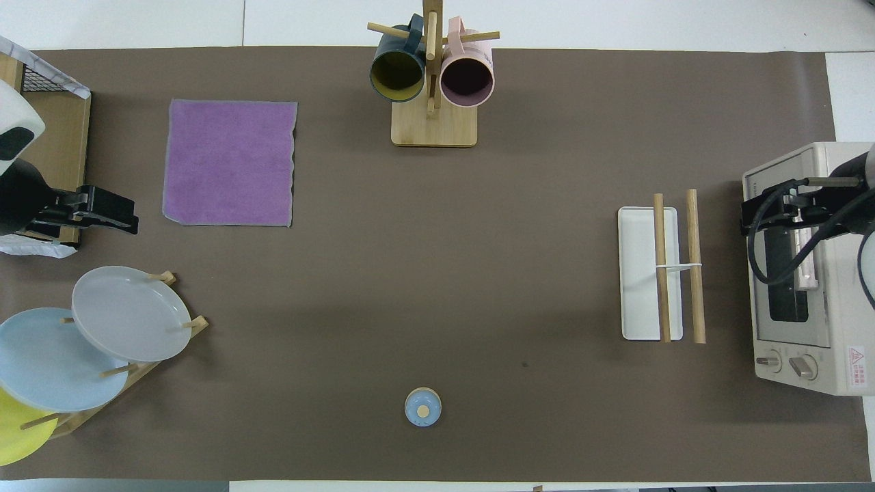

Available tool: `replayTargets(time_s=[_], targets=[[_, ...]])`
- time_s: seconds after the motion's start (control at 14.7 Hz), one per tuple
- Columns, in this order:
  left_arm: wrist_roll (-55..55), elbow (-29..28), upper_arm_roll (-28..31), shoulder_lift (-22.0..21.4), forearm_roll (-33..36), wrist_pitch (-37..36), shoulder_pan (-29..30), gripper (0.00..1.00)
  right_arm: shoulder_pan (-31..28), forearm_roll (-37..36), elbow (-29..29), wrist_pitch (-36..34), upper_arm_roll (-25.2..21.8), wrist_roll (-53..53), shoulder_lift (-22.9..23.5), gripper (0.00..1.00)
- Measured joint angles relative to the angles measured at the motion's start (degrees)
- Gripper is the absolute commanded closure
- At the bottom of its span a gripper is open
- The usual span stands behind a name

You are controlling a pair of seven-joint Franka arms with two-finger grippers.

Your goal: Fold towel and hang on rack

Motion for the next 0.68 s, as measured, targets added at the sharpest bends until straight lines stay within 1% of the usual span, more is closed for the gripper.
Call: replayTargets(time_s=[0.68], targets=[[0.00, -0.11, 0.27, -0.07, 0.00, 0.99, 0.13, 0.00, 0.00, 0.00, 0.00, 0.00, 0.00, 0.00, 0.00, 0.00]])
